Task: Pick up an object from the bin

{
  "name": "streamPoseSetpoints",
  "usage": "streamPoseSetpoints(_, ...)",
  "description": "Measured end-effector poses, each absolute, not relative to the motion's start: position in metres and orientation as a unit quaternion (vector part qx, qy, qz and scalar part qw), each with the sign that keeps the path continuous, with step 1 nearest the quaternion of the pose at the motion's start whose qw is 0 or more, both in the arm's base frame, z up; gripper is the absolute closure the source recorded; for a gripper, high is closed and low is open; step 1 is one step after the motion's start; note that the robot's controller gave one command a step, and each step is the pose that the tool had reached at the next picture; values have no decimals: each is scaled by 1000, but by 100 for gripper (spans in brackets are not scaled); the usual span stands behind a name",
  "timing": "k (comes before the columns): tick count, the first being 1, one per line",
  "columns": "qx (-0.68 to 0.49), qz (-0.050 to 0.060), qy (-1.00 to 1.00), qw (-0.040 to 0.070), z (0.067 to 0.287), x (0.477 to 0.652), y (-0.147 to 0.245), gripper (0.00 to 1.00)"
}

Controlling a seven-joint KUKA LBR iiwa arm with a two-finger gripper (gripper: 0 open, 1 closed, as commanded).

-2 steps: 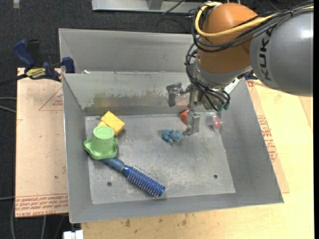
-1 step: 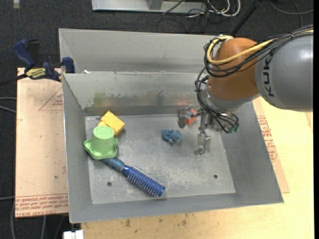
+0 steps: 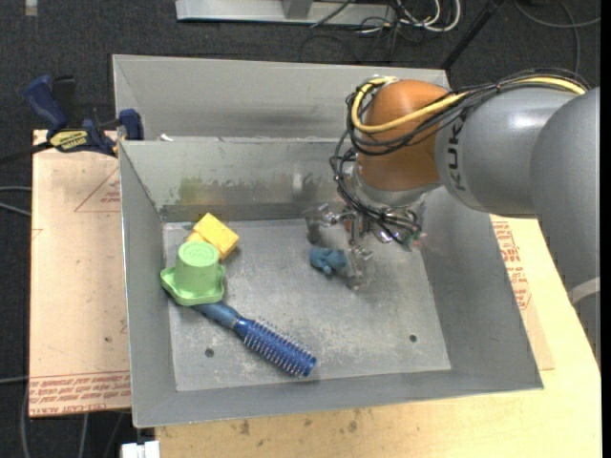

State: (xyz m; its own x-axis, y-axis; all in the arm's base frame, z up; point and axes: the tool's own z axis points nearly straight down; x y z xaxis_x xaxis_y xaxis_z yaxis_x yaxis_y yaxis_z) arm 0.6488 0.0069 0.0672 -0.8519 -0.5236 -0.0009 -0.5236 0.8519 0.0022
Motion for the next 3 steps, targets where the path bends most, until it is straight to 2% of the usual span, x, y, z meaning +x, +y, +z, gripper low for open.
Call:
streamPoseSetpoints(1, -271, 1, 962, 2, 71, 650, 6, 100)
streamPoseSetpoints(2, -301, -1, 954, 7, 256, 653, 14, 100)
streamPoseSetpoints(3, -303, 2, 953, -3, 134, 644, 28, 100)
